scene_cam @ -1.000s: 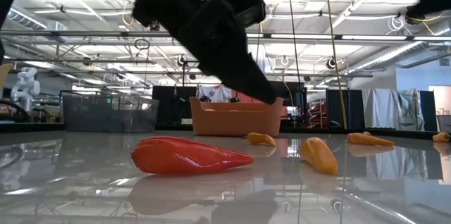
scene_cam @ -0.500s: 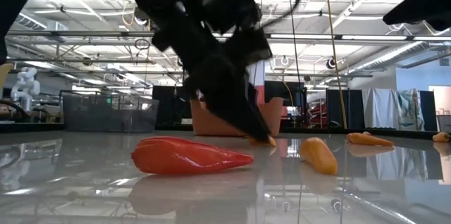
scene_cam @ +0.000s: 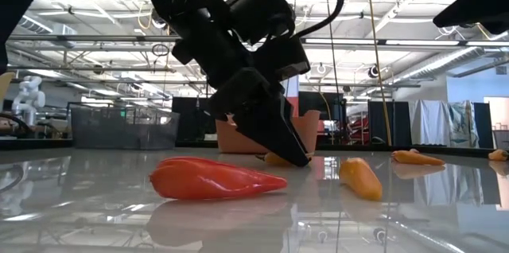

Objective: Sort produce into baskets
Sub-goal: Put the yellow chili pepper into the black bin

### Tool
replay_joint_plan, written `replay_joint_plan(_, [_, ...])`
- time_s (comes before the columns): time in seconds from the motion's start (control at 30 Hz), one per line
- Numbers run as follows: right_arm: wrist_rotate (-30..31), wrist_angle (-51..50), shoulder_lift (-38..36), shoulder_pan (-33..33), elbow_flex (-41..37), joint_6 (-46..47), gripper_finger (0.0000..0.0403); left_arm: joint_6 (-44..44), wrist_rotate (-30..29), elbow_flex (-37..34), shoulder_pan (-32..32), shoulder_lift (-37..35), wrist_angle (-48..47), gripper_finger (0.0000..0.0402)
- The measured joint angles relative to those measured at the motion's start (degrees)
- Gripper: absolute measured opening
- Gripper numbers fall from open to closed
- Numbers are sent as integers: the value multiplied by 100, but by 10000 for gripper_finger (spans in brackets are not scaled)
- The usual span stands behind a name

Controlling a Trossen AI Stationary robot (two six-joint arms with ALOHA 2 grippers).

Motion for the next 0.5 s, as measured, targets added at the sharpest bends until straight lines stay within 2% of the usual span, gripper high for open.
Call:
replay_joint_plan(0.3, [6, -3, 0, 0, 0, 0, 222, -317, -15, -2, 2, 8, 7, 75])
replay_joint_plan(0.43, [7, -3, 0, 0, 0, 4, 222, -724, 5, -10, 5, -74, -115, 44])
replay_joint_plan(0.5, [6, -6, 0, 0, 0, 8, 222, -750, 33, -22, 4, -250, -476, 36])
